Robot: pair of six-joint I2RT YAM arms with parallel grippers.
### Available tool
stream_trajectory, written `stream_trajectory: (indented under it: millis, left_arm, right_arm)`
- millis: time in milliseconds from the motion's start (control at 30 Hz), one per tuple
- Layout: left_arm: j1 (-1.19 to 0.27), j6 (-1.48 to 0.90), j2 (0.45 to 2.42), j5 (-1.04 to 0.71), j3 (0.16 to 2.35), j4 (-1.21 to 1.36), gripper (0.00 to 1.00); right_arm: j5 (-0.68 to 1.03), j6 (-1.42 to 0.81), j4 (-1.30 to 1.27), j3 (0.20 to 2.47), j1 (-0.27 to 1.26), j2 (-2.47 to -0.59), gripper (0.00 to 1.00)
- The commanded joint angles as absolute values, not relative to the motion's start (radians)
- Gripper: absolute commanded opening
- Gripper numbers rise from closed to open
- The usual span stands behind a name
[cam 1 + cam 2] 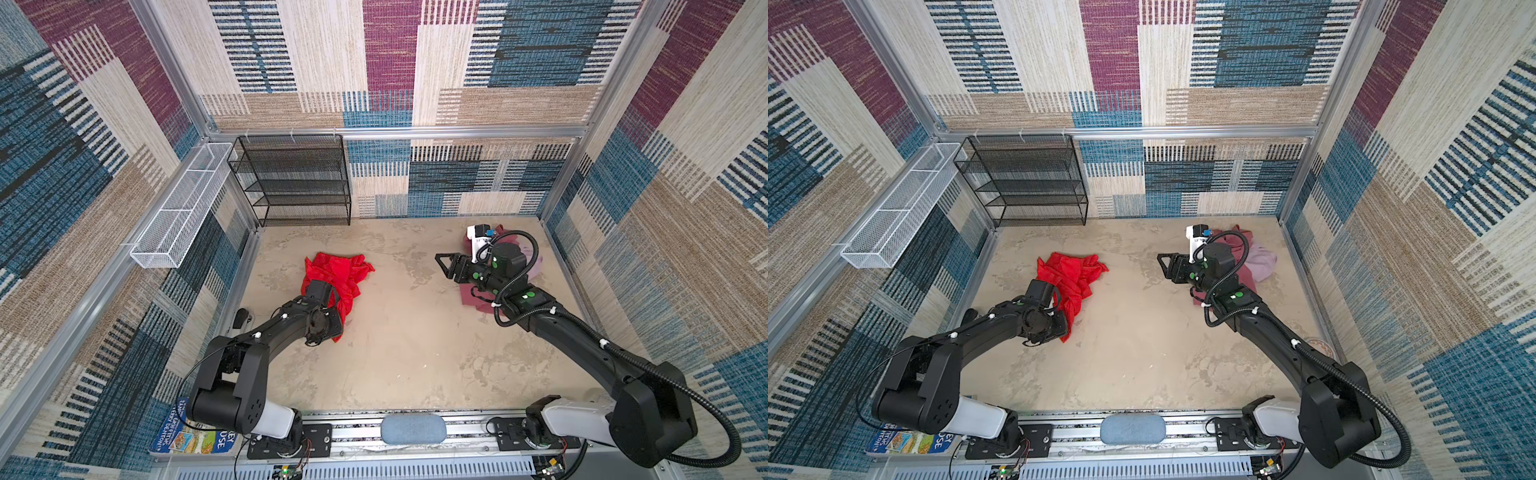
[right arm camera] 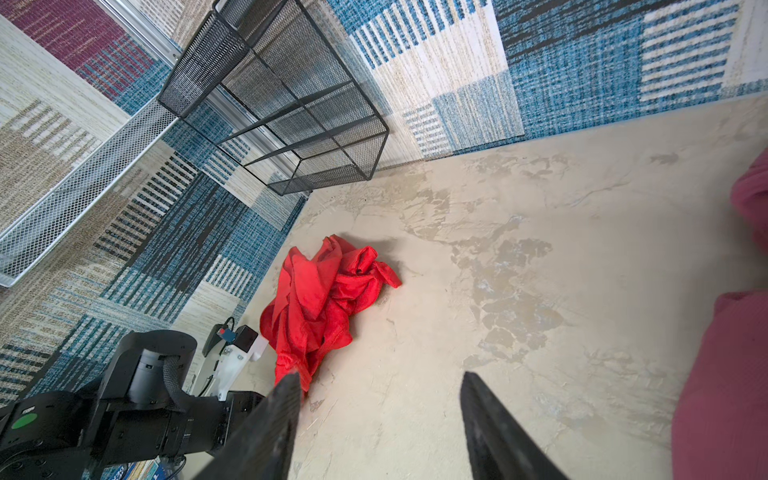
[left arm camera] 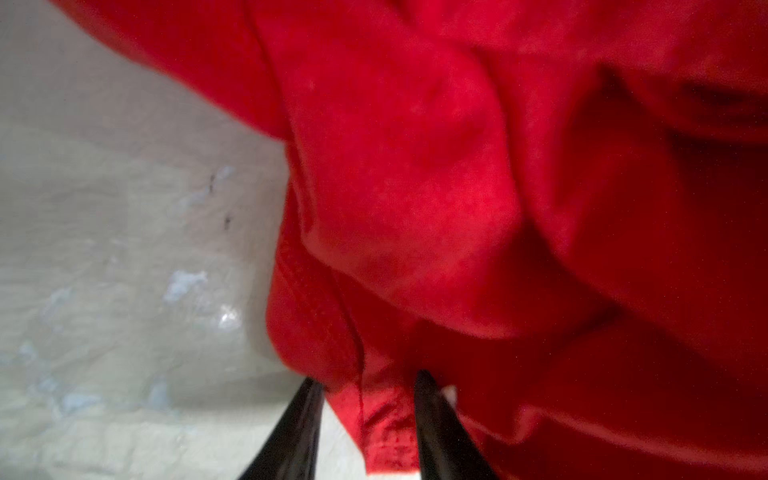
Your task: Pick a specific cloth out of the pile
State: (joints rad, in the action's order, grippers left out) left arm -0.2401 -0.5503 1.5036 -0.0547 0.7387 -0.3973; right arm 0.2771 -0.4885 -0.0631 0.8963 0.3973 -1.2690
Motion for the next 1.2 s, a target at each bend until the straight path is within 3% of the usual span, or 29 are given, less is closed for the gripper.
stream_trajectory:
  millis: [0, 67, 667, 867, 1167]
  left_arm:
    - [-0.241, -0.554, 1.542, -0.067, 0.724, -0.389, 0.16]
    - [-0.241, -0.554, 1.547, -0.067, 0.728, -0.39, 0.0]
    - [-0.238, -0.512, 1.144, 0.103, 0.916, -0.649, 0.0]
    - [-0.225, -0.494, 1.221, 0.093, 1.054, -0.592, 0.0]
    - [-0.224, -0.43, 1.486, 0.019, 1.368, -0.534, 0.0]
  right_arm:
    - [0.268, -0.496, -0.096, 0.907, 0.398, -1.27, 0.64]
    - [0.267, -0.496, -0.096, 0.907, 0.398, -1.272, 0.64]
    - [0.277, -0.514, -0.115, 0.899, 0.398, -1.27, 0.64]
    - [0.272, -0.509, -0.119, 0.895, 0.399, -1.265, 0.64]
    - [0.245, -0.496, -0.106, 0.889, 0.397, -1.239, 0.65]
